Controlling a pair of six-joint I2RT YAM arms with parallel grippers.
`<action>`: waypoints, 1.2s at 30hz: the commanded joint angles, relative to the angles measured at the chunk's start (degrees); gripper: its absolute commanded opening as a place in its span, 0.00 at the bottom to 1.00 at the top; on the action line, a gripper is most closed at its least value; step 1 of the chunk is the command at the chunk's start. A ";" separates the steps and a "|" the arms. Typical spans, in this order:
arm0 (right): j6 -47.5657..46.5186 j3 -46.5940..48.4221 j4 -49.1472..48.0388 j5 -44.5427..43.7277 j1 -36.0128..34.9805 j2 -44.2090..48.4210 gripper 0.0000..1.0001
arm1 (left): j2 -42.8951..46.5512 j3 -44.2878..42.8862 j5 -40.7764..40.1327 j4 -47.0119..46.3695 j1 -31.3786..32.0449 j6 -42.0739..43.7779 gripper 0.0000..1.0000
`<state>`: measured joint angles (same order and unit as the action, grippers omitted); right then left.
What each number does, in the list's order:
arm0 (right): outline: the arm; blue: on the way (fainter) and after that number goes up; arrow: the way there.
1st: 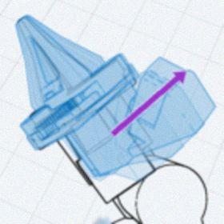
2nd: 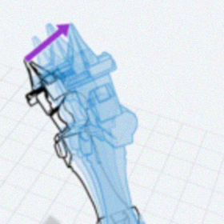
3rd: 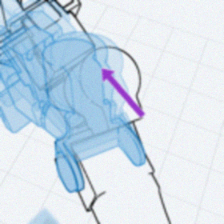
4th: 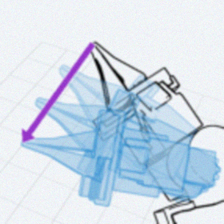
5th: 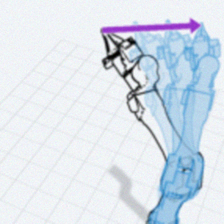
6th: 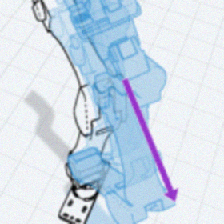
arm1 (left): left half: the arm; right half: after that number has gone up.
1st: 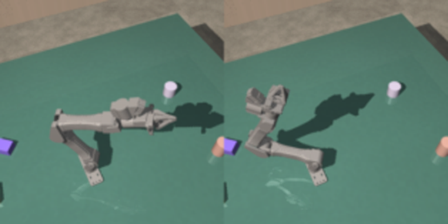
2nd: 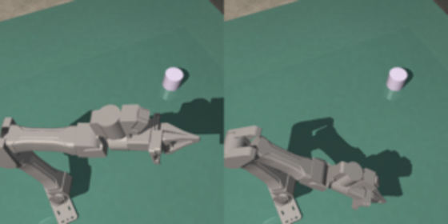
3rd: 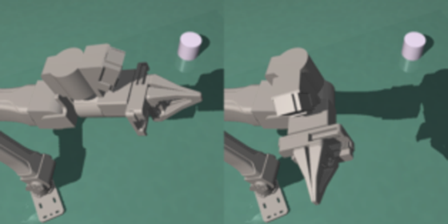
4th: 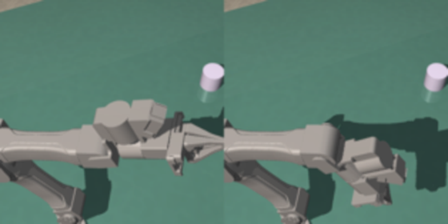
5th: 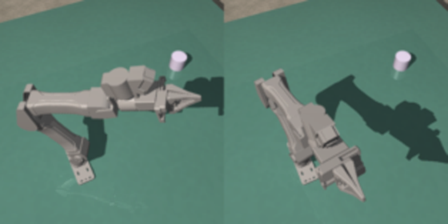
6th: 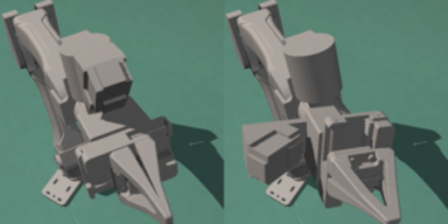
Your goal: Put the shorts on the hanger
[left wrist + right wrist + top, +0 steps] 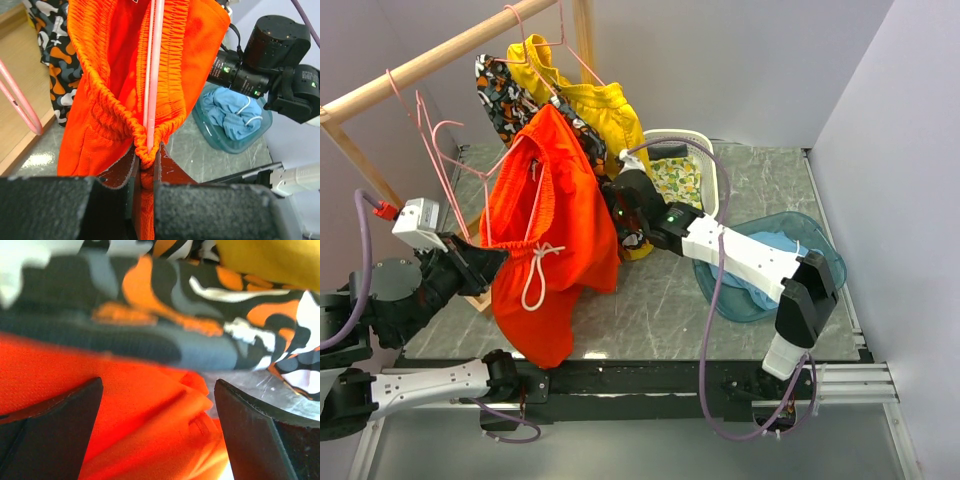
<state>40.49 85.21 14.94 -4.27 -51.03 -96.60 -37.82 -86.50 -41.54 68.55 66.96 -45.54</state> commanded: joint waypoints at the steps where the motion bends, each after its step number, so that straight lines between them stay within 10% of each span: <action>1: 0.55 4.88 3.51 -4.51 -0.48 -1.66 1.00 | 0.21 -3.59 -7.67 -2.73 -0.95 -3.85 0.01; 36: 7.23 -9.18 8.09 -5.13 -0.65 11.42 1.00 | -31.60 -23.88 -26.23 9.76 -5.16 -18.10 0.01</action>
<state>48.12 77.43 23.64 -9.32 -51.22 -90.52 -66.37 -106.19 -62.85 78.74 63.70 -63.57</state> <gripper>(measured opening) 0.997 0.103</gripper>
